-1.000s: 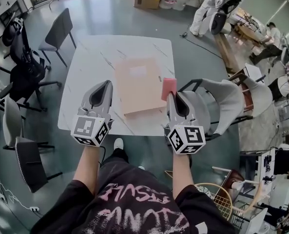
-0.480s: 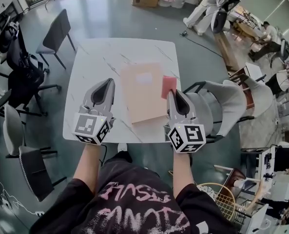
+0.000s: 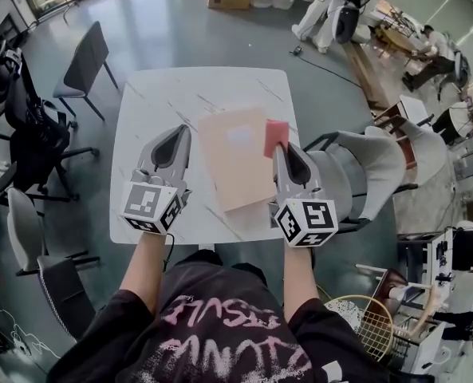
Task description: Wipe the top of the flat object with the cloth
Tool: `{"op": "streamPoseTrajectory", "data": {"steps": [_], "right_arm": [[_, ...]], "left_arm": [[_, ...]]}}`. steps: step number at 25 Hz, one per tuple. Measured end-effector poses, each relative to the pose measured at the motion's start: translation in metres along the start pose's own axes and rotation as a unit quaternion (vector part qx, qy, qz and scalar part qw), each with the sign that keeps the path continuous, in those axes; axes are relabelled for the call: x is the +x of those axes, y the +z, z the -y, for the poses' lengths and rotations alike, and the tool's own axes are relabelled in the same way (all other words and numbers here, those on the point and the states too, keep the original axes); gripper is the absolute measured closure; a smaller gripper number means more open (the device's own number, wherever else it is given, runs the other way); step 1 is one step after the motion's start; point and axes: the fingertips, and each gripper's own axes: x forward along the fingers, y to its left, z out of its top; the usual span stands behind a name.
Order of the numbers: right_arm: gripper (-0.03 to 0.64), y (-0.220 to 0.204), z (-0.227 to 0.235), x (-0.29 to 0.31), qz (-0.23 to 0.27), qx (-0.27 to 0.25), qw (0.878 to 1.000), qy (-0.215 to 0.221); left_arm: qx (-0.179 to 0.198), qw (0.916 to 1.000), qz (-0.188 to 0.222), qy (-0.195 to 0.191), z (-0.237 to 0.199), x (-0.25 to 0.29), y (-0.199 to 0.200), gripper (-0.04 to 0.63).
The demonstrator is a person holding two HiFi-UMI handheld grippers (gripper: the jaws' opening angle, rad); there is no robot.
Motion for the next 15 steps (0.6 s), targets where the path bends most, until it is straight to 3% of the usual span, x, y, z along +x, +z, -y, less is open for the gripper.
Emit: {"op": "streamPoseTrajectory", "data": {"steps": [15], "right_arm": [[0.561,-0.002,0.000,0.018,-0.003,0.015,1.000,-0.019]], "left_arm": [[-0.005,0.9998,-0.007,-0.020,-0.016,0.015,-0.006,0.595]]}}
